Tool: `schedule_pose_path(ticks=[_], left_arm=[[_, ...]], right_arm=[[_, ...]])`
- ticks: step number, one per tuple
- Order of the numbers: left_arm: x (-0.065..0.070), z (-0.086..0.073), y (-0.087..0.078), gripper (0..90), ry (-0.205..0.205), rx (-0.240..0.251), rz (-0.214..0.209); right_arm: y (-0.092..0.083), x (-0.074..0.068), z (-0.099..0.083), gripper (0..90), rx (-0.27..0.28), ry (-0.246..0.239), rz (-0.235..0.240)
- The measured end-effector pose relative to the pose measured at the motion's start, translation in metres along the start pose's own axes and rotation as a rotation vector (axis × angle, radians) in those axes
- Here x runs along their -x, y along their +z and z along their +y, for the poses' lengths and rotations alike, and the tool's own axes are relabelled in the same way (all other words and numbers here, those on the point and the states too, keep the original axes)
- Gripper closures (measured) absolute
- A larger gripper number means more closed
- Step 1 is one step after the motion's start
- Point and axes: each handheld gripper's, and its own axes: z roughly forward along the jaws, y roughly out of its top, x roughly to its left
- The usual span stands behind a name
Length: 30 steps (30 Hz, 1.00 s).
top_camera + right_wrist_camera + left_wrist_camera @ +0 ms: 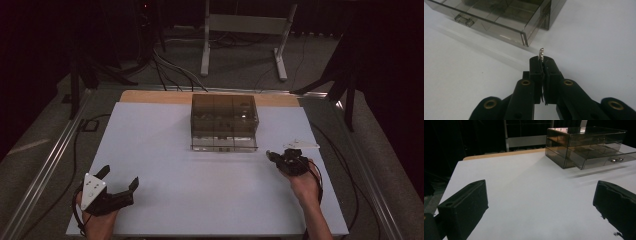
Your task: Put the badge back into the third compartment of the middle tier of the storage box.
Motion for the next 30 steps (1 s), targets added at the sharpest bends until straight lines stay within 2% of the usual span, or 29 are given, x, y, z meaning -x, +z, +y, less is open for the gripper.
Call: schedule_pose_path(ticks=[30], left_arm=[[0.0,-0.001,0.001,0.7,-0.006,-0.002,-0.009]], right_arm=[[-0.012,-0.003,0.021,87.5,0.087,0.026,-0.008]])
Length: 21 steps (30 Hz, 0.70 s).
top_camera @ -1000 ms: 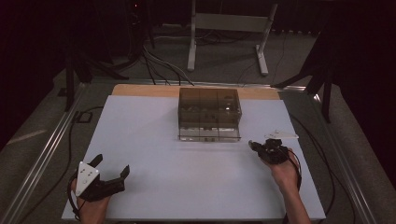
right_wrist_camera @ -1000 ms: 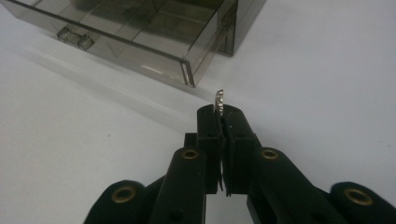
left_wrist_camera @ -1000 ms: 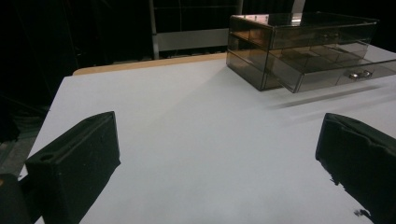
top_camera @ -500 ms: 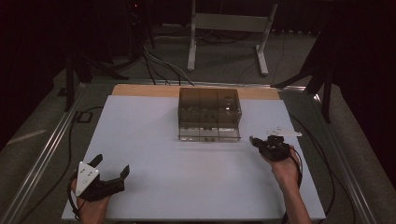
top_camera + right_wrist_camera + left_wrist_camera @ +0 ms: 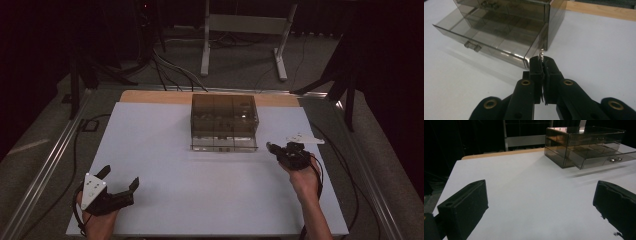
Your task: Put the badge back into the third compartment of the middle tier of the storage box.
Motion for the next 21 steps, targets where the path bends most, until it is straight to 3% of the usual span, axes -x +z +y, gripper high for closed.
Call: schedule_pose_path(ticks=[21], left_arm=[[0.0,0.0,0.0,0.7,-0.004,0.001,0.002]], right_arm=[[0.003,-0.013,0.022,87.5,0.042,-0.015,0.013]])
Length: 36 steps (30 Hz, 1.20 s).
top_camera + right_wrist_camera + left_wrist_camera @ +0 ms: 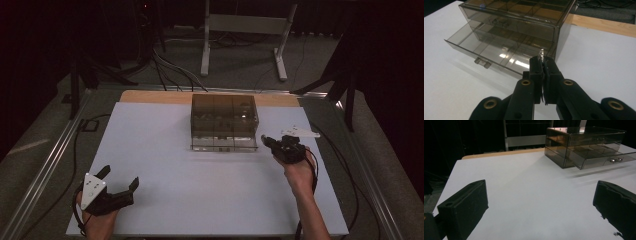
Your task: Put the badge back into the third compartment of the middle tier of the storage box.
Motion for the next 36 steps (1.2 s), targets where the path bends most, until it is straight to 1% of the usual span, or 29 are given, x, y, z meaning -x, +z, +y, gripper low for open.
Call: schedule_pose_path(ticks=[11,19,36], left_arm=[[0.0,0.0,0.0,0.7,-0.002,0.002,0.001],[0.0,0.0,0.0,0.7,0.001,0.001,0.003],[0.0,0.0,0.0,0.7,0.001,0.001,0.003]], right_arm=[[0.005,-0.002,0.004,87.5,0.007,0.014,0.011],[0.009,-0.002,0.005,87.5,0.017,0.034,0.016],[0.019,-0.006,0.007,87.4,0.023,0.037,0.019]])
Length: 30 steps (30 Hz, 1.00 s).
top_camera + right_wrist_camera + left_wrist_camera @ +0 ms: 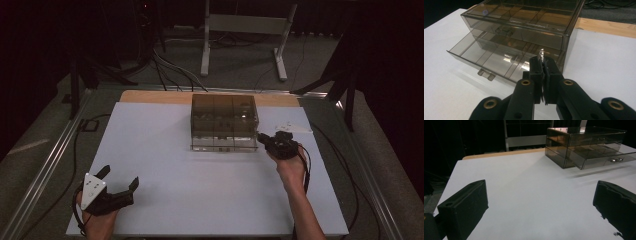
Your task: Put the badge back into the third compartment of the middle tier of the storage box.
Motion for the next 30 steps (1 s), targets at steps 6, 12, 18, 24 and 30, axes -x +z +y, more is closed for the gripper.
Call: schedule_pose_path(ticks=[6,12,18,24,30], left_arm=[[0.0,0.0,0.0,0.7,0.0,0.0,0.0],[0.0,0.0,0.0,0.7,0.002,-0.002,0.0],[0.0,0.0,0.0,0.7,0.002,-0.002,0.0],[0.0,0.0,0.0,0.7,0.004,-0.002,-0.001],[0.001,0.0,0.0,0.7,0.004,-0.002,-0.001]], right_arm=[[0.004,-0.002,0.001,87.4,0.004,0.006,0.005],[0.008,-0.004,0.001,87.5,0.005,0.014,0.011],[0.011,-0.004,0.002,87.4,0.005,0.023,0.018],[0.014,-0.004,0.003,87.4,0.005,0.036,0.029],[0.018,-0.005,0.003,87.4,0.001,0.048,0.04]])
